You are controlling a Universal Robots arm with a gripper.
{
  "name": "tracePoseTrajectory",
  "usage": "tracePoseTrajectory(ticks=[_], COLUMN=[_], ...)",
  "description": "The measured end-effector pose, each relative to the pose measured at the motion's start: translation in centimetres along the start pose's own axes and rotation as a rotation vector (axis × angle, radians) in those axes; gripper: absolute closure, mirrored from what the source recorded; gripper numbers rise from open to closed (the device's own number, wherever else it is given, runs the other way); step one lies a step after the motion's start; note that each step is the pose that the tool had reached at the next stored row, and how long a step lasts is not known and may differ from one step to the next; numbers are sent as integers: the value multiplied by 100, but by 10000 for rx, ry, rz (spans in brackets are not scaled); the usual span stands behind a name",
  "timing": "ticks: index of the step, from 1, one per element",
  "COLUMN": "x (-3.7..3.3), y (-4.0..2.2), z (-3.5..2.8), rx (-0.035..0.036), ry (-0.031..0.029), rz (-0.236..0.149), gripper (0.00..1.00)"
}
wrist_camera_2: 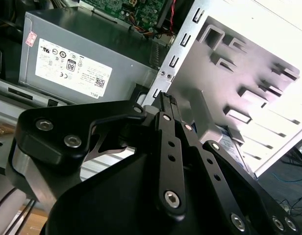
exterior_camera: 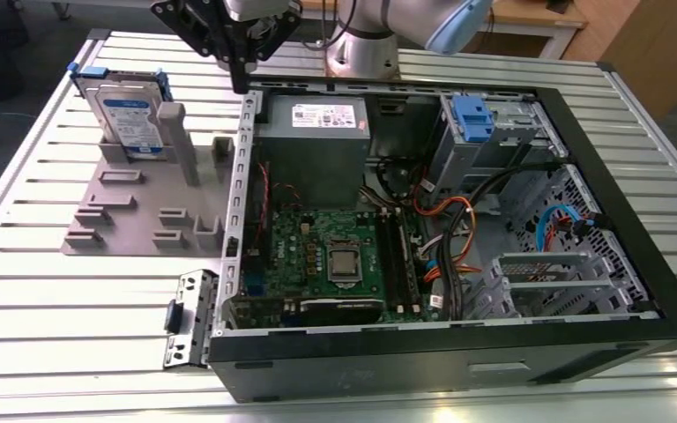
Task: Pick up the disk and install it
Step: 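Reach for the disk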
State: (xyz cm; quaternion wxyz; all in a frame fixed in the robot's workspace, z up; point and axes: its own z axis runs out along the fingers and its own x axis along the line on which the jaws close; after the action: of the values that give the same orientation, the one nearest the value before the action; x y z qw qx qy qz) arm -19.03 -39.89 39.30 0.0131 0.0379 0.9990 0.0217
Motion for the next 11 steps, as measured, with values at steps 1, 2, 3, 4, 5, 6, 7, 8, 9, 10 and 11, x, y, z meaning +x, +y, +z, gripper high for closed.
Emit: tracePoseTrajectory(ticks=[1, 2, 3, 4, 5, 6, 7, 8, 9, 10, 11], x=[8, 17, 25, 35, 43, 53, 61, 69, 78, 85, 93], y=[-1, -1, -2, -3, -3, -4, -4, -5, -6, -7, -7], z=[0, 0, -1, -1, -1, -1, -1, -1, -1, -2, -2], rx=[0, 0, 1, 1, 0, 1, 0, 0, 0, 0, 1], ry=[0, 0, 0, 0, 0, 0, 0, 0, 0, 0, 0], rz=[0, 0, 0, 0, -1, 0, 0, -1, 0, -1, 0], gripper=[90, 90, 90, 90, 90, 90, 90, 90, 90, 90, 90])
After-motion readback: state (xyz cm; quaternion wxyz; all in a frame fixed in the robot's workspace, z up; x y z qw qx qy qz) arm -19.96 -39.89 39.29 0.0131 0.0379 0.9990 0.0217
